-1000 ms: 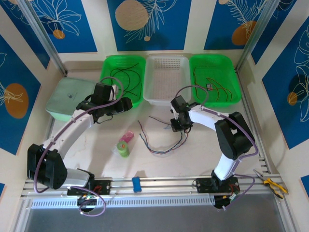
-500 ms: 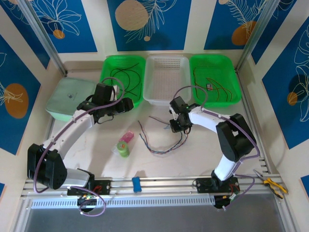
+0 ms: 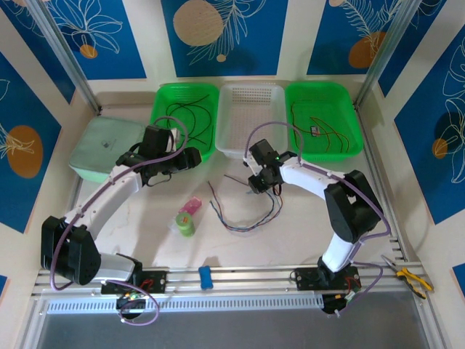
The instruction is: Untangle the cables
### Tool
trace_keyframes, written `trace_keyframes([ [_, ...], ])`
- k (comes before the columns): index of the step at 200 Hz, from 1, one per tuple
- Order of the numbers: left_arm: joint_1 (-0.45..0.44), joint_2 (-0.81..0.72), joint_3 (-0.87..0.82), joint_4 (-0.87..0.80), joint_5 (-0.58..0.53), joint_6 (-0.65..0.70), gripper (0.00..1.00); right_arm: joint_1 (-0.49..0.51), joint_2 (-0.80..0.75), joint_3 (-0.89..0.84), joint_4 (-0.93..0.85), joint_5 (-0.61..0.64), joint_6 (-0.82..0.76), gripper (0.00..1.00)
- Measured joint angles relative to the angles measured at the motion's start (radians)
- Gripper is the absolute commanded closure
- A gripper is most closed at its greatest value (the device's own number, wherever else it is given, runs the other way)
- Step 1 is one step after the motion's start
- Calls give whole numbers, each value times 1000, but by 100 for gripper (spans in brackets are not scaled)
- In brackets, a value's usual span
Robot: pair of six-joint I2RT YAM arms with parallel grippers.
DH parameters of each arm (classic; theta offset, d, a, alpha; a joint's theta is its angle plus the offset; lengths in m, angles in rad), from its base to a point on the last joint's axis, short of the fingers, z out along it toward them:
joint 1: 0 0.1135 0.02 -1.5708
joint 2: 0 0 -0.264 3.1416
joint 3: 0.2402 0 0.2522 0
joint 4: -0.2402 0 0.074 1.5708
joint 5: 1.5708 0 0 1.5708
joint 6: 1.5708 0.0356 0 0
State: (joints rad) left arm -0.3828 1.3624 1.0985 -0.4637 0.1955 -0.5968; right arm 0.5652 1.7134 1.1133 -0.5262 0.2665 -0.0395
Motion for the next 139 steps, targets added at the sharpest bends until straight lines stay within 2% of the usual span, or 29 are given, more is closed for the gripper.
trace_keyframes([
  [68, -5, 0, 8, 0, 3, 0, 29, -16, 64, 55, -5, -21, -137, 66],
  [139, -6, 0, 11, -2, 4, 0, 29, -30, 112, 92, -43, -76, -197, 67],
])
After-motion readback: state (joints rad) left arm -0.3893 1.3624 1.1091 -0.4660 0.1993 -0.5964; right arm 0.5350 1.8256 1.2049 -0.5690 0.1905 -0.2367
